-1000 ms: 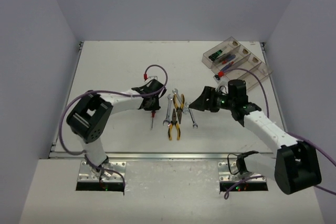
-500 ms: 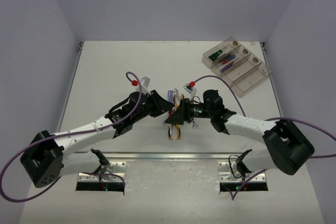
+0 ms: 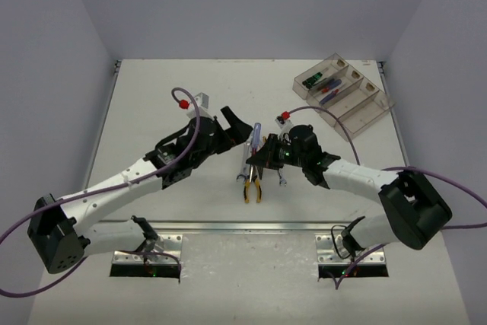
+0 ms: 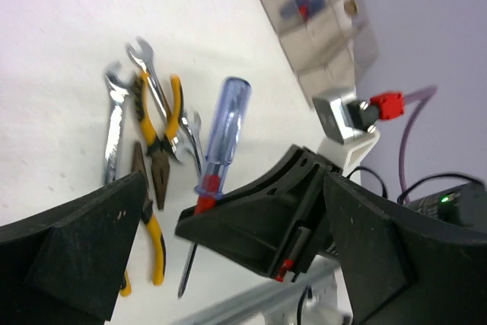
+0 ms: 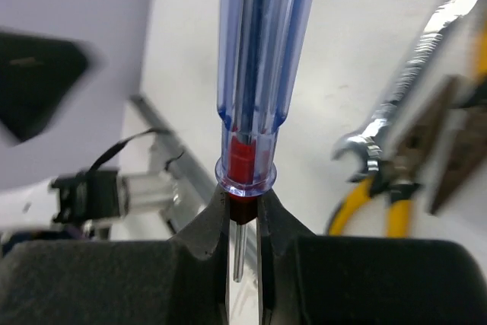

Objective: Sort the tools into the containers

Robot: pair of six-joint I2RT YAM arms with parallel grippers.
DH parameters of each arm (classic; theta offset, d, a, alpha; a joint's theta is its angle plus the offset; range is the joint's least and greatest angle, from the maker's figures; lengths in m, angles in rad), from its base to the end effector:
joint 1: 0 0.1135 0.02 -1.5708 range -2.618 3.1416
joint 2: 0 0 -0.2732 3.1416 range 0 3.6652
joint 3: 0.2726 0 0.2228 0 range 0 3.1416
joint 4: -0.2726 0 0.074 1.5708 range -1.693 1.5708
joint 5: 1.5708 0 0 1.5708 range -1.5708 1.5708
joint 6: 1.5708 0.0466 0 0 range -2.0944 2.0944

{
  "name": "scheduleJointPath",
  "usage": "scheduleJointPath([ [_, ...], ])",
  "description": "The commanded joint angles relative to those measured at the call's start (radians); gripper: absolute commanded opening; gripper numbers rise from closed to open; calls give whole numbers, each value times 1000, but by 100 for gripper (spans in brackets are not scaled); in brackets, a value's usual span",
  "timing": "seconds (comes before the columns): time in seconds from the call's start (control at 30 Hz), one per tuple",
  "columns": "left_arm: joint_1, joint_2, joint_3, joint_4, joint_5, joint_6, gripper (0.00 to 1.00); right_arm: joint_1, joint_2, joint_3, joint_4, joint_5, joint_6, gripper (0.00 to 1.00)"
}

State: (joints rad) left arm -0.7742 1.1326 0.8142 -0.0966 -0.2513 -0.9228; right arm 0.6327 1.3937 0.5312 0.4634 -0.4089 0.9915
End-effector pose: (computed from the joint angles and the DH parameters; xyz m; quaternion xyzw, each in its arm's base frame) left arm 0.1766 -0.1565 0.3027 -0.1299 0.8236 -0.3372 0.4371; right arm 0.2024 0.1714 0.2131 0.0351 0.8228 0.5093 0.2497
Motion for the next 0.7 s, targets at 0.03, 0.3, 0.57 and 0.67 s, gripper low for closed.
scheduleJointPath([
  [0.03, -5, -88, 192, -485, -457, 7, 100, -141, -9, 220, -432, 366, -58, 0],
  [0.3, -7, -267, 51, -492, -261, 176, 100, -494, 347, 717, -766, 524, -142, 0],
  [0.57, -7, -312, 48, -568, -83, 271, 100, -604, 731, 1288, -1063, 656, -148, 0],
  [0.67, -7, -345, 58, -619, -100, 283, 100, -623, 789, 1354, -1080, 691, -157, 0],
])
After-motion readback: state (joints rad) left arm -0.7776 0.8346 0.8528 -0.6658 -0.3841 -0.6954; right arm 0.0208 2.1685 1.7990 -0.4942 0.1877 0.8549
